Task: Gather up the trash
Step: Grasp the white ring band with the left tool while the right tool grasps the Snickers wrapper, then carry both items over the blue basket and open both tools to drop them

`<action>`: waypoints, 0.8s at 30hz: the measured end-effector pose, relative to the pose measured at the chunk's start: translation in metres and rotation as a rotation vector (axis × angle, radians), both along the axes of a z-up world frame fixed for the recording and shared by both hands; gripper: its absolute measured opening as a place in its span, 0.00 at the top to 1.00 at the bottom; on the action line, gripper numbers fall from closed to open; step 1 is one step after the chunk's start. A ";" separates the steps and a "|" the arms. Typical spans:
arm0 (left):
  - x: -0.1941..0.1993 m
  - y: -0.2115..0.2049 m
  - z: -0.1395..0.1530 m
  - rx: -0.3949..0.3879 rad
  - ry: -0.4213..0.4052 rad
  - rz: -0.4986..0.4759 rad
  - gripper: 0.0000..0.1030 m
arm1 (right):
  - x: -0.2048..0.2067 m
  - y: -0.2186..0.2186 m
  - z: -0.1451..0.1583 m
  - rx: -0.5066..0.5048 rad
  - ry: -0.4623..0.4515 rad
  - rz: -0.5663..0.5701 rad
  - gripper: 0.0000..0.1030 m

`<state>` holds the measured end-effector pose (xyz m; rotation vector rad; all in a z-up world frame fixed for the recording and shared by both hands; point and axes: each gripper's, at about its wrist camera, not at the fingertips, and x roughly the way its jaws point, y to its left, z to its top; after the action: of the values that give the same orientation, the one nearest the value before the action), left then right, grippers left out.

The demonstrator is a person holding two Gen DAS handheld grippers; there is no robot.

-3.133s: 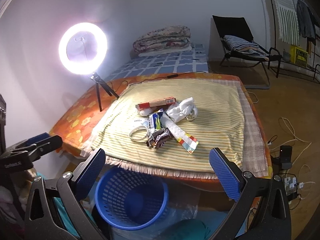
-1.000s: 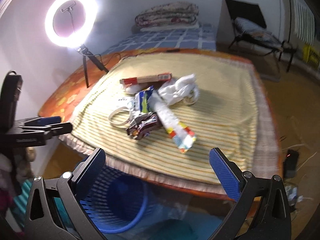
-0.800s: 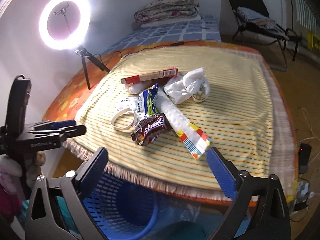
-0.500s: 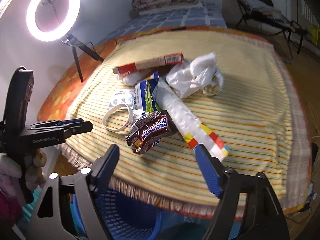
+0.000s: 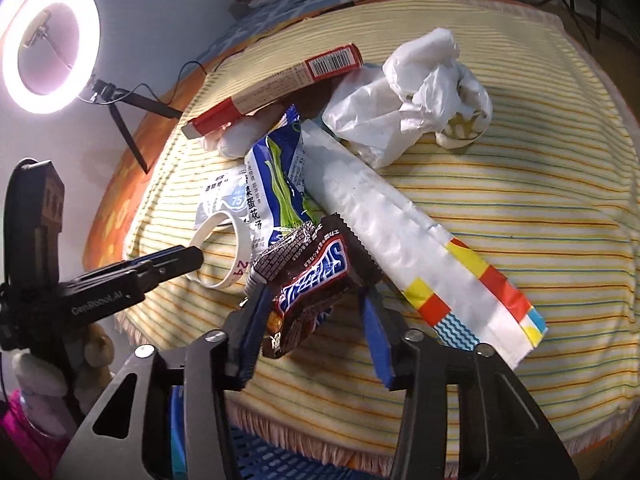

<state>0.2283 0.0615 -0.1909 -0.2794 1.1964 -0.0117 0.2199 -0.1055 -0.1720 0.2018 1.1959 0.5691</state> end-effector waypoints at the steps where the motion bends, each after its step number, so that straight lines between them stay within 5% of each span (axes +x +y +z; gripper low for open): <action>1: 0.002 -0.002 -0.001 0.007 -0.004 -0.003 0.85 | 0.001 0.000 -0.001 -0.001 0.003 -0.002 0.63; 4: 0.007 -0.007 -0.001 0.042 -0.012 -0.011 0.94 | 0.000 0.003 0.000 -0.005 0.005 -0.004 0.68; 6: 0.008 -0.008 -0.002 0.045 -0.021 -0.004 0.96 | 0.000 0.002 0.000 -0.011 0.004 -0.003 0.77; 14: -0.003 -0.003 0.003 0.049 -0.033 0.013 0.98 | -0.001 -0.002 0.001 0.008 0.010 -0.019 0.91; 24: -0.017 0.007 0.021 0.033 -0.072 0.028 0.98 | -0.013 -0.012 0.016 0.011 -0.034 -0.034 0.92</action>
<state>0.2111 0.0680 -0.1703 -0.2647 1.1201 0.0215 0.2068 -0.1180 -0.1557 0.2209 1.1549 0.5481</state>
